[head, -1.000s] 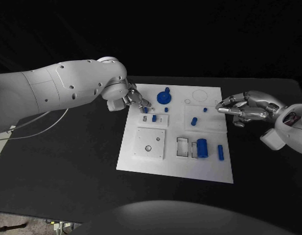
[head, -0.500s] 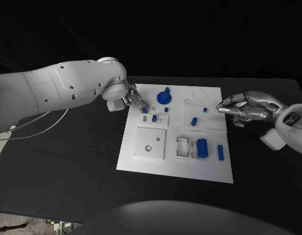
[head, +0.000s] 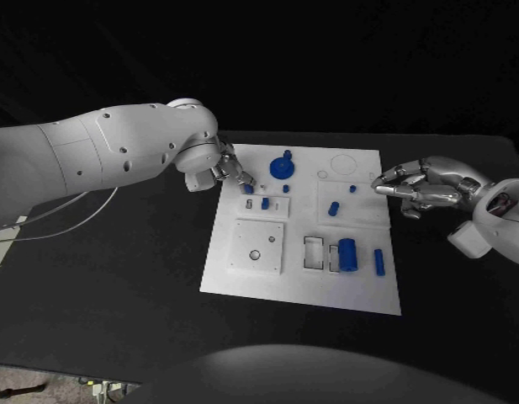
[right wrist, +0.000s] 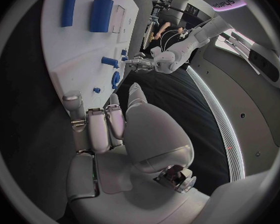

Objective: Assemble the parts on the task board

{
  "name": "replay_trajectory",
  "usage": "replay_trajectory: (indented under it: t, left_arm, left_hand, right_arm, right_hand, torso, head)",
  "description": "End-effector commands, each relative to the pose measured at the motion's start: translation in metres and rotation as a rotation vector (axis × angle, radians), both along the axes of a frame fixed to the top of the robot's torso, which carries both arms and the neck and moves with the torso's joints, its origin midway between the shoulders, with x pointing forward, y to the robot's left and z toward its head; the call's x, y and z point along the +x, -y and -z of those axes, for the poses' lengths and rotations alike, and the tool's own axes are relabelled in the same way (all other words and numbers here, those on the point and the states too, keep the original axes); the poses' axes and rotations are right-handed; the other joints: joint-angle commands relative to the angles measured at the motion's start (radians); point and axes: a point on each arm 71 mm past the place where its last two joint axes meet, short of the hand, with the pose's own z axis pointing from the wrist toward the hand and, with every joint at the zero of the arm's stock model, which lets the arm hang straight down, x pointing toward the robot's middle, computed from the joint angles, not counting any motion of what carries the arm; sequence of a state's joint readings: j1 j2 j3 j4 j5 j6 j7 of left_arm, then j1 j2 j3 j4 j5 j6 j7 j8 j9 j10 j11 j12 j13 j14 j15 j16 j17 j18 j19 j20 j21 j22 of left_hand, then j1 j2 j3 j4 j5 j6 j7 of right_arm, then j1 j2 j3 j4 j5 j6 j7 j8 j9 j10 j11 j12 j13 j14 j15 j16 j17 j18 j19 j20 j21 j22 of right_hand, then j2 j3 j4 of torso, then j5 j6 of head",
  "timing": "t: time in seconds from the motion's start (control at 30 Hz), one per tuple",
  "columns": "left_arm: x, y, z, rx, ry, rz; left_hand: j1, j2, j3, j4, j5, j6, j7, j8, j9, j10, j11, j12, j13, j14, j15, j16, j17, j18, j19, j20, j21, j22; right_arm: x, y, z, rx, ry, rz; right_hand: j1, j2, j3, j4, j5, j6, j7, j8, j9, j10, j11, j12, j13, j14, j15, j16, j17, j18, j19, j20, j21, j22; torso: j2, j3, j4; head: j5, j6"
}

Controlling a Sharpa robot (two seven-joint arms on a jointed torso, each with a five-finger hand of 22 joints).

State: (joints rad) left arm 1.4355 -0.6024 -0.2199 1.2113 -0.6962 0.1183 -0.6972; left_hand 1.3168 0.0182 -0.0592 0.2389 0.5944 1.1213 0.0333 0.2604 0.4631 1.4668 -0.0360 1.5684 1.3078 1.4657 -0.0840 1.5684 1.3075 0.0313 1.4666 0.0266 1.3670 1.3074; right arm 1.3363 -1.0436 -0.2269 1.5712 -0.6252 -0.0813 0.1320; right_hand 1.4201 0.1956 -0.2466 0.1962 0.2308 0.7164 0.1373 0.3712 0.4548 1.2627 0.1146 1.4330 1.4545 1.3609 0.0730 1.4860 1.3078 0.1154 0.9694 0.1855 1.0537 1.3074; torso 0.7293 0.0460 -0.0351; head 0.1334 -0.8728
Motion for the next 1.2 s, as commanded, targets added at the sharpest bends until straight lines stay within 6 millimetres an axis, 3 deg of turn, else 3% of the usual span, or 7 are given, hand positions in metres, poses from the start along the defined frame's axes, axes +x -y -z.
replay_trajectory:
  t: [0.03,0.2,0.33,0.47,0.93,1.1,1.2]
  left_arm:
    - [-0.002,-0.005,0.002,0.051,-0.038,-0.072]
    - [-0.002,-0.004,0.002,0.043,-0.032,-0.073]
    - [-0.002,-0.004,0.002,0.041,-0.028,-0.074]
    - [-0.002,-0.005,0.002,0.038,-0.022,-0.077]
    - [-0.009,-0.009,-0.007,0.096,0.163,-0.023]
    - [-0.017,-0.01,-0.012,0.149,0.226,0.027]
    - [-0.021,-0.012,-0.013,0.16,0.23,0.037]
  left_hand:
    - [0.021,-0.001,0.013,-0.006,0.003,-0.011,-0.001,0.003,0.006,0.095,-0.001,-0.006,0.253,0.105,0.001,0.002,0.263,0.015,0.021,0.003,-0.006,0.202]
    - [0.048,-0.009,0.032,-0.021,-0.014,-0.013,-0.003,0.01,0.019,0.094,-0.002,-0.007,0.253,0.105,0.0,0.002,0.263,0.014,0.022,0.002,-0.004,0.203]
    - [0.076,-0.017,0.064,-0.036,-0.092,-0.016,-0.006,0.02,0.036,0.095,-0.005,-0.006,0.253,0.105,-0.002,0.002,0.263,0.014,0.023,0.0,-0.005,0.203]
    - [0.087,-0.031,0.088,-0.042,-0.124,-0.018,-0.008,0.028,0.047,0.095,-0.006,-0.007,0.253,0.105,-0.003,0.002,0.263,0.014,0.023,-0.001,-0.005,0.203]
    - [0.1,-0.06,0.145,-0.048,-0.124,-0.009,-0.018,0.067,0.086,0.096,-0.016,-0.006,0.254,0.105,-0.011,0.002,0.263,0.011,0.031,-0.008,0.009,0.207]
    - [0.094,-0.079,0.188,-0.031,-0.168,-0.014,-0.023,0.086,0.107,0.097,-0.02,-0.005,0.254,0.105,-0.016,0.002,0.263,0.01,0.035,-0.013,0.014,0.208]
    - [0.092,-0.084,0.2,-0.026,-0.174,-0.015,-0.023,0.089,0.111,0.097,-0.021,-0.005,0.254,0.105,-0.017,0.002,0.263,0.01,0.036,-0.014,0.014,0.208]
  right_arm:
    - [-0.001,-0.001,0.001,0.0,-0.011,-0.015]
    - [-0.001,-0.001,0.001,-0.001,-0.012,-0.016]
    - [0.0,-0.001,0.001,-0.002,-0.013,-0.015]
    - [0.0,0.0,0.001,-0.003,-0.013,-0.013]
    - [0.0,0.001,0.001,-0.003,-0.012,-0.011]
    - [0.0,0.001,0.001,-0.004,-0.012,-0.009]
    - [0.0,0.001,0.001,-0.004,-0.012,-0.009]
  right_hand:
    - [0.003,0.008,0.004,0.0,0.006,0.004,-0.003,-0.004,-0.001,-0.004,-0.006,-0.004,-0.028,-0.007,0.001,-0.005,0.15,0.013,-0.01,-0.001,-0.006,0.09]
    - [0.006,0.008,0.004,-0.002,0.008,0.005,-0.003,-0.004,-0.001,-0.008,-0.006,-0.005,-0.03,-0.011,0.001,-0.006,0.148,0.014,-0.015,-0.001,-0.01,0.088]
    - [0.007,0.008,0.005,-0.003,0.009,0.005,-0.002,-0.004,-0.002,-0.01,-0.006,-0.007,-0.031,-0.013,0.001,-0.007,0.147,0.014,-0.017,-0.001,-0.012,0.088]
    - [0.008,0.008,0.005,-0.004,0.009,0.005,-0.002,-0.005,-0.002,-0.012,-0.006,-0.008,-0.032,-0.015,0.001,-0.008,0.146,0.015,-0.02,-0.001,-0.015,0.087]
    - [0.01,0.008,0.005,-0.005,0.01,0.006,-0.002,-0.005,-0.002,-0.015,-0.006,-0.009,-0.033,-0.017,0.002,-0.009,0.145,0.015,-0.024,-0.001,-0.018,0.086]
    - [0.011,0.008,0.006,-0.006,0.01,0.006,-0.002,-0.005,-0.002,-0.018,-0.006,-0.01,-0.035,-0.02,0.002,-0.01,0.144,0.016,-0.028,-0.001,-0.022,0.085]
    - [0.011,0.008,0.006,-0.006,0.01,0.006,-0.002,-0.005,-0.002,-0.018,-0.006,-0.01,-0.035,-0.02,0.002,-0.01,0.144,0.016,-0.028,-0.001,-0.022,0.085]
  torso:
    - [0.0,0.0008,0.0004]
    - [0.0,0.0,0.0]
    - [0.0,0.0001,0.0007]
    - [0.0,0.0003,0.0009]
    - [0.0,-0.0002,0.0007]
    - [-0.001,0.0004,0.0019]
    - [-0.002,0.0005,0.0016]
  head:
    - [0.0,0.0]
    - [0.0,0.0]
    - [0.001,0.0]
    - [0.003,0.0]
    - [0.001,0.0]
    - [0.001,0.0]
    - [0.001,0.0]
